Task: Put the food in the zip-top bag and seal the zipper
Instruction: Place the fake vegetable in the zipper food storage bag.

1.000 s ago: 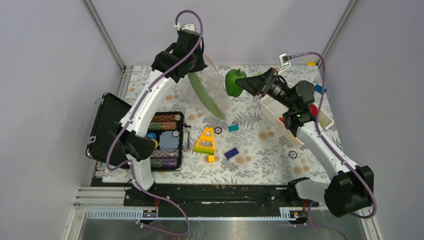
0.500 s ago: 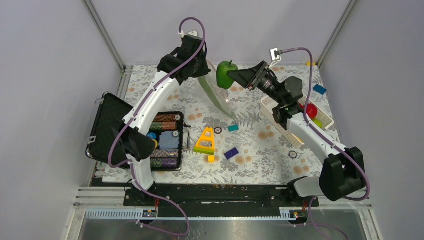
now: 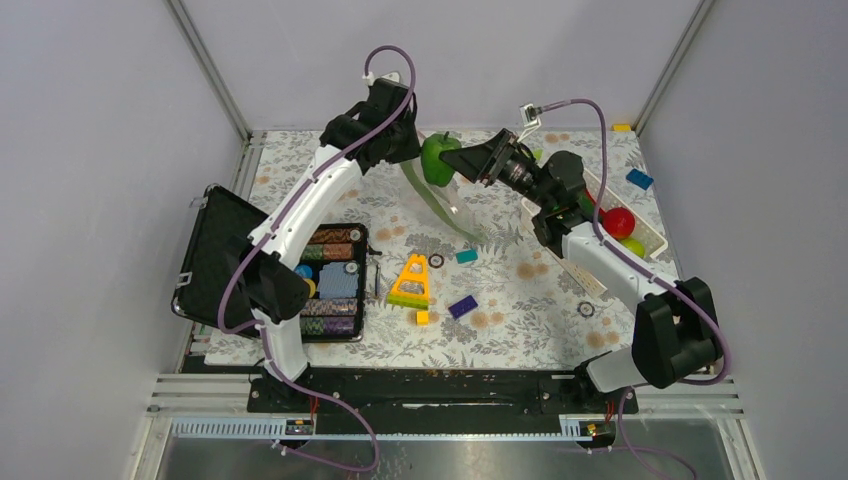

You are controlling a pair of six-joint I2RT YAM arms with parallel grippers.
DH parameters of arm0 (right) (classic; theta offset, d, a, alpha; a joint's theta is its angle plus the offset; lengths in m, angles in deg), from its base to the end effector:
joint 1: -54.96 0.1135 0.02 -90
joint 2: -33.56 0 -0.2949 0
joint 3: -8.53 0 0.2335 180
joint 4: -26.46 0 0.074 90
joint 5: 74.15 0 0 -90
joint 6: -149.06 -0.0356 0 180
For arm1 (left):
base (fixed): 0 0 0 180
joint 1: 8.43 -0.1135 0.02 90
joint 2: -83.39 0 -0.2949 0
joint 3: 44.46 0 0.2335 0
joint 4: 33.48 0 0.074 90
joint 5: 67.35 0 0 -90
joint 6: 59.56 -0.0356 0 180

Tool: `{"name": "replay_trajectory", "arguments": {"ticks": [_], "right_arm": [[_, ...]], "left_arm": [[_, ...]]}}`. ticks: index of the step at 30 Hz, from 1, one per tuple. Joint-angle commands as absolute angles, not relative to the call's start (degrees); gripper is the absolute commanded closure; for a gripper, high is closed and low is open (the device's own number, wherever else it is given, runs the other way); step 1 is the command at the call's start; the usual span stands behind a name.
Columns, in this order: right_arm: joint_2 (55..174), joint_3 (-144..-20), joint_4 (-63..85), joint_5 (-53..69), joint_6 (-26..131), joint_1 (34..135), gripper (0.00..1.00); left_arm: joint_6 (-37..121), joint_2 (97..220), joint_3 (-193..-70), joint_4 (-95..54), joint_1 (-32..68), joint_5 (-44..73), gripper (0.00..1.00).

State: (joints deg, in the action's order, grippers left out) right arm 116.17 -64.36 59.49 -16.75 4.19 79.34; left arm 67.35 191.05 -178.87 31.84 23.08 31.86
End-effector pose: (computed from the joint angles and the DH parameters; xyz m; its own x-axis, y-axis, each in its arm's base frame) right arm 0.2724 0.1445 0.4077 -0.4456 0.5545 -0.7028 -0.7542 0.1904 0.6284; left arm 0.3468 -0.2059 0.4316 -0.6708 -0.2841 -0.6851 0.0080 0.9209 -0.3898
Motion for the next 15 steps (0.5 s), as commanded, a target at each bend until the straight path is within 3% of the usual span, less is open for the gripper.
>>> {"name": "replay_trajectory", "arguments": {"ticks": [1,6,11,15], "right_arm": [[115.2,-66.3,57.1,-13.3,9.5,79.7,0.84],[114.5,-65.4,52.2,-10.8,13.4,79.7,0.85],[113.4,-63.9,56.7,-13.7,11.7,79.7,0.85],[111.6,-64.1,49.5,-10.8,18.8,80.4,0.85]], "left_arm": [[66.7,186.1,-177.0,28.2,23.3,28.7,1.00],[66.7,183.8,-175.1,27.2,23.4,27.2,1.00],[66.9,182.4,-173.7,26.1,23.3,26.4,1.00],[66.8,181.3,-172.7,26.1,23.4,25.0,1.00]]}}
